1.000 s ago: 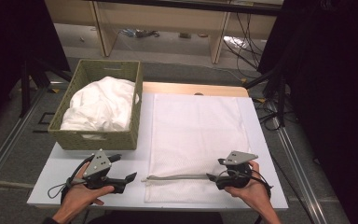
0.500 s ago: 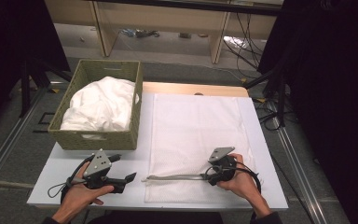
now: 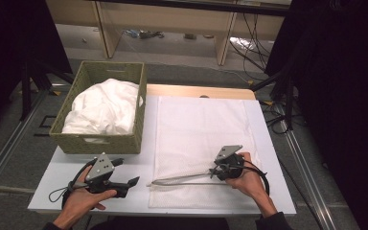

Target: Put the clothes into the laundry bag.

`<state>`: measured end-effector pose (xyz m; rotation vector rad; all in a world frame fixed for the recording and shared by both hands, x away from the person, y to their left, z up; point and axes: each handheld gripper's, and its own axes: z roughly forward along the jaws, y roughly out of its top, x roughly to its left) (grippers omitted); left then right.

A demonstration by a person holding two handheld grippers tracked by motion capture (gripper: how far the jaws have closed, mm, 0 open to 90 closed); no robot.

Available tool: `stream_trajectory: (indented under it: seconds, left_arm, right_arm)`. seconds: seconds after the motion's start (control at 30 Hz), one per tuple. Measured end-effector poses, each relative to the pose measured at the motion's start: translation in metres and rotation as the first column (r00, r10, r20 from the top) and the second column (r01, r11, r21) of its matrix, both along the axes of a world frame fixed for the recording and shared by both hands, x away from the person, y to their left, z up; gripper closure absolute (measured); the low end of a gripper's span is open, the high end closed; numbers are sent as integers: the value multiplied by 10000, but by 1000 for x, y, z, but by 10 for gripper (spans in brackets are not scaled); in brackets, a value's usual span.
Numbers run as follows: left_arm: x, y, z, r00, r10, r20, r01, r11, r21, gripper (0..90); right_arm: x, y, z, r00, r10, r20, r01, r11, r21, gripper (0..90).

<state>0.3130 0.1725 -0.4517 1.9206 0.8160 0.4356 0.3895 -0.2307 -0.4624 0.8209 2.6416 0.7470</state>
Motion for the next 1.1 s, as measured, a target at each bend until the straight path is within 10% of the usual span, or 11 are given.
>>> stream_trajectory:
  seconds: [0.1, 0.2, 0.4, 0.73, 1.1]
  left_arm:
    - [0, 0, 0, 10000, 10, -39, -10, 10000, -7, 168]
    - [0, -1, 0, 9999, 66, -103, -66, 10000, -57, 169]
    - [0, 0, 0, 10000, -1, -29, 1, 10000, 0, 172]
    - [2, 4, 6, 9996, 293, -66, -294, 9993, -210, 176]
    - [43, 32, 68, 9848, 1727, 183, -1726, 9850, -49, 170]
  right_arm:
    - [5, 4, -8, 9995, 184, -266, -180, 9997, 163, 297]
    - [10, 5, -11, 9989, 282, -370, -282, 9996, 10, 310]
    - [23, 2, -6, 9945, 632, -835, -615, 9978, 226, 825]
    - [18, 3, 21, 9915, 340, 1256, -313, 9992, -233, 897]
    - [14, 6, 36, 9825, 413, 1814, -426, 9991, 32, 897]
